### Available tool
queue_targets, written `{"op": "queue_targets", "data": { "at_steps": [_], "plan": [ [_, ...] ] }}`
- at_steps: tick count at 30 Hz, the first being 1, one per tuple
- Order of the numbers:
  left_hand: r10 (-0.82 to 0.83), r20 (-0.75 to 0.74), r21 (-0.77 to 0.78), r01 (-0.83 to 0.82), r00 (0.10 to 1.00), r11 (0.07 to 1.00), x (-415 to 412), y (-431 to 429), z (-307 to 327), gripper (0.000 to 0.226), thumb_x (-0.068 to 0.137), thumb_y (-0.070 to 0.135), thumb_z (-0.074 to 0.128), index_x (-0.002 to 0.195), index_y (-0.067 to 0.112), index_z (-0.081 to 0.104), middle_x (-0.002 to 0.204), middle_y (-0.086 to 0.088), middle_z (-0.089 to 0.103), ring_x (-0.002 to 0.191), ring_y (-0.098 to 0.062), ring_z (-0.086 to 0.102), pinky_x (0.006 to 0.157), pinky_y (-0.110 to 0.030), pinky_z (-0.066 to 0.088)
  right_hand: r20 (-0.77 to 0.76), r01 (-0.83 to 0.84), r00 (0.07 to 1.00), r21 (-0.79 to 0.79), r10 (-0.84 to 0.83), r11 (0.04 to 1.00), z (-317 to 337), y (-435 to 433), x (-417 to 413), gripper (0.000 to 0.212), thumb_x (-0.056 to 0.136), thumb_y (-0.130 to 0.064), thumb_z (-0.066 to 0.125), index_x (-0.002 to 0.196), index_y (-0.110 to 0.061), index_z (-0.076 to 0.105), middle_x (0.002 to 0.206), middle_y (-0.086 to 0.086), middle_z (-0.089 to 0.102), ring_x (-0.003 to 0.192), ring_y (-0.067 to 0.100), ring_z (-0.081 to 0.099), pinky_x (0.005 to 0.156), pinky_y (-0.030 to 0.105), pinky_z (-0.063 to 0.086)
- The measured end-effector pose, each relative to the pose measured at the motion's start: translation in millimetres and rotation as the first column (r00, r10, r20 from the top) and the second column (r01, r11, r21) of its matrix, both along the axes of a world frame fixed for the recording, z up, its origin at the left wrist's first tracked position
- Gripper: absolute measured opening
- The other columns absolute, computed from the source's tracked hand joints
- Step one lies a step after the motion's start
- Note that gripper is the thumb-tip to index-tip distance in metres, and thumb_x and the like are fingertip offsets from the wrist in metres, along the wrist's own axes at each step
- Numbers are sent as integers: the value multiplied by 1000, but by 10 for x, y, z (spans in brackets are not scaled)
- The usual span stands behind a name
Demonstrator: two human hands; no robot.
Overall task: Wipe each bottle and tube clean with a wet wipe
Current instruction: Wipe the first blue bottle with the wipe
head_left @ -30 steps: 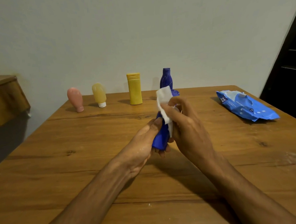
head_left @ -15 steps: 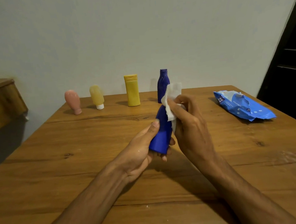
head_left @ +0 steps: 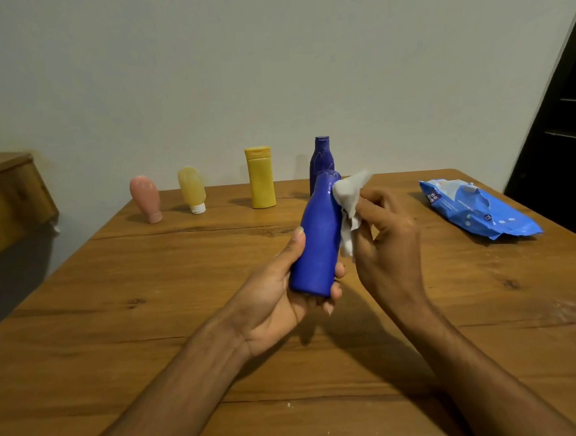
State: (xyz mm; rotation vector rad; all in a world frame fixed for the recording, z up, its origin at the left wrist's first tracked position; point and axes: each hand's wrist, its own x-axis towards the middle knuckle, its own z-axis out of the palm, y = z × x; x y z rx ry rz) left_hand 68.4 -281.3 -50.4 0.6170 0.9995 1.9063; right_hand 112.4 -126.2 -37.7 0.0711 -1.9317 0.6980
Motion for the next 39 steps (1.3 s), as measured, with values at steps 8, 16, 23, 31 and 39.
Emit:
{"op": "queue_targets", "data": {
  "at_steps": [8, 16, 23, 31, 39],
  "plan": [
    [-6, -29, -11, 6, 1000, 1000, -18, -39, 21, 56, 94, 46, 49, 139, 12, 49, 98, -16, 62, 79, -24, 59, 66, -32, 50, 24, -89, 995, -108, 92, 990, 17, -4, 20, 18, 86, 7, 57, 90, -7, 67, 94, 2, 60, 81, 0, 52, 67, 7, 40],
    [96, -183, -120, -119, 978, 986, -31, -27, 14, 55, 95, 46, 49, 138, 12, 46, 93, -16, 66, 75, -25, 61, 58, -30, 52, -10, -92, 996, -55, 92, 994, 1, -22, 33, 20, 88, 0, 59, 106, -6, 66, 100, 2, 57, 89, -3, 51, 71, 7, 40],
    [166, -387, -225, -267, 907, 937, 30, 12, 34, 41, 93, 48, 43, 125, 24, 53, 85, -8, 68, 72, -21, 61, 61, -34, 48, 49, 5, 999, 87, -10, 996, -1, -21, 33, 34, 90, -9, 51, 122, -7, 61, 108, 12, 54, 92, 9, 49, 68, 5, 39],
    [179, -570, -290, -401, 802, 869, 67, 29, 7, 39, 99, 48, 36, 127, 25, 51, 98, -11, 69, 74, -14, 62, 67, -33, 50, 133, 62, 986, 278, -103, 959, -12, -61, 38, 32, 87, -6, 59, 119, -7, 60, 113, 18, 51, 92, 19, 53, 64, 18, 43],
    [154, -639, -310, -435, 754, 846, 66, 38, 6, 46, 94, 55, 37, 128, 28, 50, 98, -7, 68, 71, -10, 60, 65, -29, 50, 88, 192, 971, 261, -222, 946, 32, -54, 33, 36, 85, -21, 46, 115, -6, 59, 107, 17, 53, 89, 20, 51, 61, 24, 45]
  ]
}}
